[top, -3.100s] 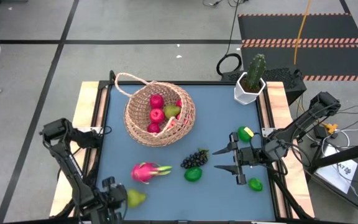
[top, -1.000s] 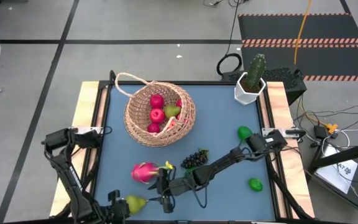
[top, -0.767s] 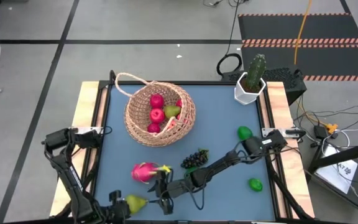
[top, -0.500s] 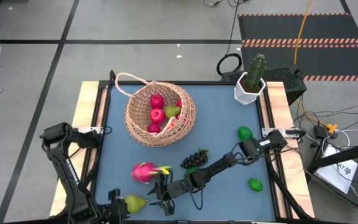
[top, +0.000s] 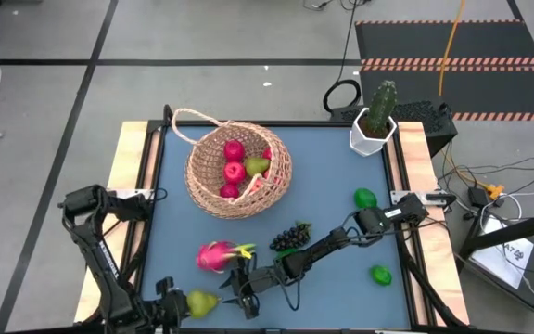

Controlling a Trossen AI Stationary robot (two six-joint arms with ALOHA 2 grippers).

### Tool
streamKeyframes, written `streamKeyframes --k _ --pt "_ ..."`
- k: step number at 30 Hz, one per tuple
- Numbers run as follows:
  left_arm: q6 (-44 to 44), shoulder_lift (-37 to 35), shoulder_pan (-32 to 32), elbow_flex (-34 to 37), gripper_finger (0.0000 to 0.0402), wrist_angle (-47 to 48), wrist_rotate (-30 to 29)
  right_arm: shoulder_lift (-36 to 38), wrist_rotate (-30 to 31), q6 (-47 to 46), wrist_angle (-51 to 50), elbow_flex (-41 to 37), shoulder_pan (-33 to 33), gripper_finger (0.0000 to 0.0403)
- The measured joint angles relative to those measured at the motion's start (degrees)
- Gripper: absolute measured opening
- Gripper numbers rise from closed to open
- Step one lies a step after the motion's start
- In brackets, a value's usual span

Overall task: Build produce basket
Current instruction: Put the green pear into the basket

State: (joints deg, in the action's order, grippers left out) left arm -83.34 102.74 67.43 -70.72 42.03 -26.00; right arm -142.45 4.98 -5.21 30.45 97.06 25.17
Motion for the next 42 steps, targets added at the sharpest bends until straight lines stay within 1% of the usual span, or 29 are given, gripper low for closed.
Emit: streamKeyframes --k 5,9,15,21,23,26,33,36,38,42 --pt "0.0 -0.2 -0.3 3.5 0.0062 -6.6 -0.5 0.0 -0.8 0.4 -0.4 0.0 0.0 0.0196" --pt "0.0 0.1 -0.5 4.0 0.0062 -5.9 -1.1 0.0 -2.3 1.8 -1.2 0.0 0.0 0.0196" --pt "0.6 0.1 -1.0 4.0 0.0062 -6.2 -2.3 0.0 -2.1 2.3 -2.7 0.0 -0.2 0.0196" --pt "1.5 0.1 -1.3 4.0 0.0062 -6.3 -2.6 0.0 -0.8 2.1 -6.9 0.0 -0.9 0.0191" --pt "1.6 0.1 -1.4 3.9 0.0062 -6.4 -2.6 0.0 0.8 2.0 -7.8 0.0 -0.9 0.018" --pt "1.6 0.1 -1.4 3.9 0.0062 -6.4 -2.6 0.0 0.9 2.0 -8.6 0.0 -1.1 0.015" --pt "2.3 0.1 -1.4 3.9 0.0062 -6.7 -2.3 0.1 2.2 3.6 -10.0 0.1 -1.1 0.0053" --pt "3.1 -0.1 -1.4 3.9 0.0062 -7.7 -0.6 0.2 2.3 4.9 -10.3 0.1 -1.1 0.0015" --pt "3.7 -0.6 -1.4 3.9 0.0062 -8.5 0.8 0.7 2.4 6.3 -10.7 0.1 -0.9 0.0009" --pt "5.8 -3.0 -1.4 3.5 0.0062 -10.8 1.0 2.3 2.8 8.1 -13.0 -0.1 -0.6 0.0012"
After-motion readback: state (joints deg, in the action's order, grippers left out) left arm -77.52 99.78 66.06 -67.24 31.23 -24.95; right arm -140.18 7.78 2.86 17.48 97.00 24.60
